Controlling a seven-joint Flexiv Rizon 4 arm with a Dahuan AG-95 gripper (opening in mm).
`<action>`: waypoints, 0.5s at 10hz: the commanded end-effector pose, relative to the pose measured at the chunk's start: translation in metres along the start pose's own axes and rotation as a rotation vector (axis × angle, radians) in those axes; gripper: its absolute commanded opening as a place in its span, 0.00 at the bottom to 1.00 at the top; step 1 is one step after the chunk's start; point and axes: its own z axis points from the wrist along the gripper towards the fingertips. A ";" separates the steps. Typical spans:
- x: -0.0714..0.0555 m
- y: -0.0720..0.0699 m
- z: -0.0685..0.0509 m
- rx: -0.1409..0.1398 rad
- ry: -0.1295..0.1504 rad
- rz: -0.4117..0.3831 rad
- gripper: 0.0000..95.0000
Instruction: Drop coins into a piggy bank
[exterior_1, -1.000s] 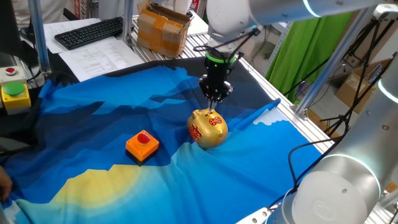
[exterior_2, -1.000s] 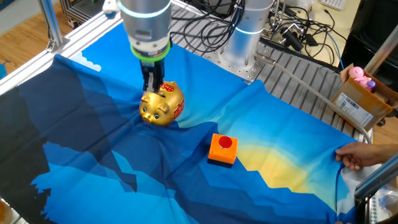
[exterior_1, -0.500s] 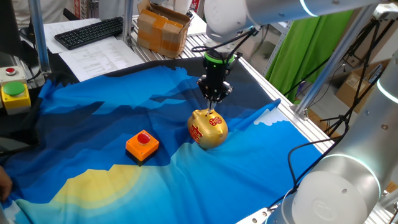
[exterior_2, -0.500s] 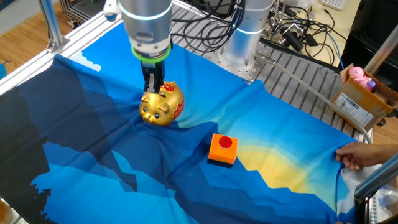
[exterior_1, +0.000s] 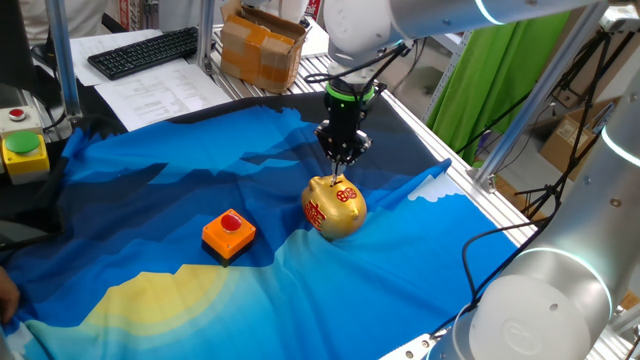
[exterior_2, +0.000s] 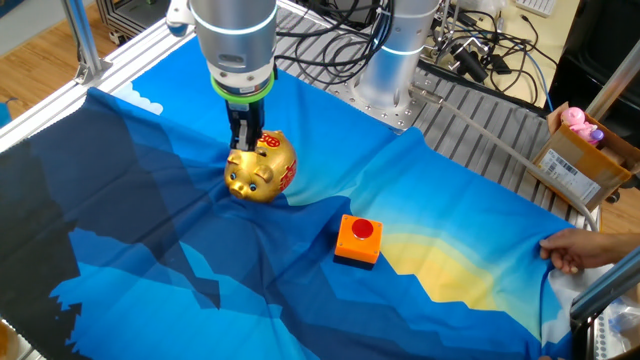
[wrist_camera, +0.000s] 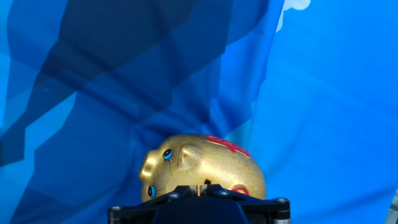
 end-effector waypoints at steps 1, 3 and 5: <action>0.000 0.001 0.000 0.002 0.001 -0.004 0.00; 0.000 0.001 0.001 0.005 -0.005 -0.007 0.00; 0.000 0.001 0.001 0.006 -0.006 -0.009 0.00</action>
